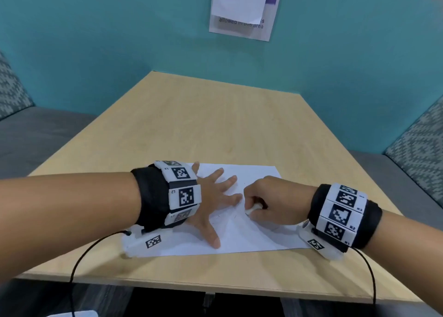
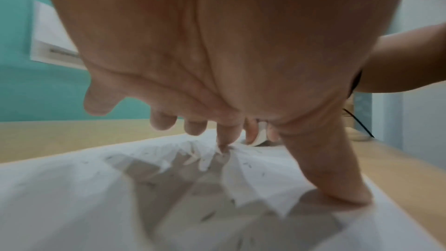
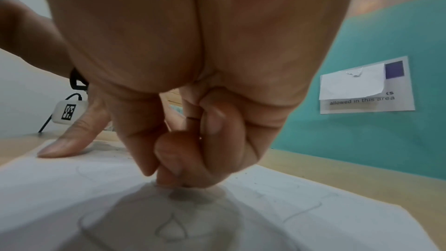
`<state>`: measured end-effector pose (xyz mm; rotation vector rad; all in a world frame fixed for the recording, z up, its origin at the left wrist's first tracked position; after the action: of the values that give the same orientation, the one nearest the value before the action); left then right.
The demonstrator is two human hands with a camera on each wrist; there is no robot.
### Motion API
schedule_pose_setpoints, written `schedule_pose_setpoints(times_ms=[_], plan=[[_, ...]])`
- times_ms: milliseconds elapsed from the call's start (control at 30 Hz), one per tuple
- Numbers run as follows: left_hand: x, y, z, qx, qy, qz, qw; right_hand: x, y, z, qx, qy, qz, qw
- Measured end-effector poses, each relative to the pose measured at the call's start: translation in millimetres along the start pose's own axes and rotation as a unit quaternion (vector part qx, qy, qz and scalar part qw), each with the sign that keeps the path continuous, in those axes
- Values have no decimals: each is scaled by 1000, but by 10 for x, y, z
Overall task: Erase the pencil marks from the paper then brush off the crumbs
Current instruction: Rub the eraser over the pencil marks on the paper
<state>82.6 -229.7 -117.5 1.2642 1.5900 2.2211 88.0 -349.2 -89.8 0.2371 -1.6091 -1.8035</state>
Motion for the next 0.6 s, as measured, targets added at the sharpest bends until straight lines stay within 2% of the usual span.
schedule_pose_setpoints(times_ms=[133,300,467,600], plan=[[-88,49,-94,50,-39,0,998,33,5,29,-8,-3,4,1000],[-50,31,-118,72,-45,-13,996,171,-221,481,-52,86,53,994],[-70,5,-100,63,-40,-9,997,65,1,134,5,18,20,1000],[-63,5,-102,69,-42,-17,997,197,-221,501,-23,93,61,994]])
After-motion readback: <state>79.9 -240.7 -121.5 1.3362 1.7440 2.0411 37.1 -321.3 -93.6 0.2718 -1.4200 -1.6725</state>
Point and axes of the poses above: each hand's wrist, its own x-axis away from the middle knuckle, its own y-axis out of the back of the hand, z = x × y, the point moved 7 cm from there along -x, towards the middle knuckle, and after that the axes turned 1 degree about z, right-handed, at the moved point
